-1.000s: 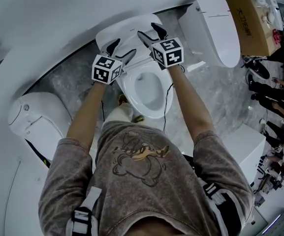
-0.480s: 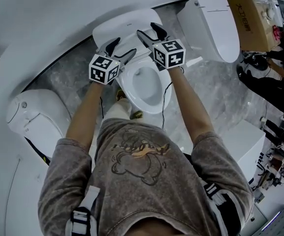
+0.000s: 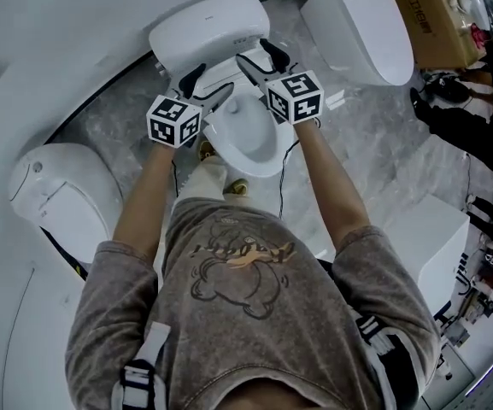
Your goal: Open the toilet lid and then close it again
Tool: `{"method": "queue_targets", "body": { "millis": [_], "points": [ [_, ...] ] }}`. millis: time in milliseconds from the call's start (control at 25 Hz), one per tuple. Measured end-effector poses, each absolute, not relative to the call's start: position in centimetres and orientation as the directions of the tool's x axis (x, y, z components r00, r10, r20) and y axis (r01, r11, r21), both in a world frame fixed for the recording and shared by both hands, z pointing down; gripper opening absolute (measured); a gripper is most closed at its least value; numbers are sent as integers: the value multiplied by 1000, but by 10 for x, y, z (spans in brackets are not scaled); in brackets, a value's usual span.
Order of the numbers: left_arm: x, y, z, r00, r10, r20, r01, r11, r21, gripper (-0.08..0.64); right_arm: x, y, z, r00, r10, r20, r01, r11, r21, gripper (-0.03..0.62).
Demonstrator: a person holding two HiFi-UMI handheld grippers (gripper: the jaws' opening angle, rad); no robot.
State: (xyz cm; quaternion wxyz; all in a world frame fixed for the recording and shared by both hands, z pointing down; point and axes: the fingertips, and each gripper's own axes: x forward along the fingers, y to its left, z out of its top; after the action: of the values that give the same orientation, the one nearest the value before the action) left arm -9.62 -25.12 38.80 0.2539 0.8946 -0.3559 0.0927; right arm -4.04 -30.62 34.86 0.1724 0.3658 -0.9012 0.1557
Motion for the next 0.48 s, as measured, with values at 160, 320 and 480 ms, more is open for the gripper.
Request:
{"method": "queue_targets", "body": {
  "millis": [160, 320, 480],
  "points": [
    [-73, -209, 387, 735, -594, 328, -677, -607, 417, 347, -13, -257, 349, -671, -626, 399, -719, 680, -143, 281],
    [-48, -169, 392, 734, -595, 328, -676, -592, 439, 347, 16, -211, 355, -667, -633, 393, -725, 673, -147, 281],
    [-29, -130, 406, 752, -567, 336, -656, -600, 457, 347, 37, -166, 371, -660, -632, 405, -728, 671, -139, 281]
  ]
}}
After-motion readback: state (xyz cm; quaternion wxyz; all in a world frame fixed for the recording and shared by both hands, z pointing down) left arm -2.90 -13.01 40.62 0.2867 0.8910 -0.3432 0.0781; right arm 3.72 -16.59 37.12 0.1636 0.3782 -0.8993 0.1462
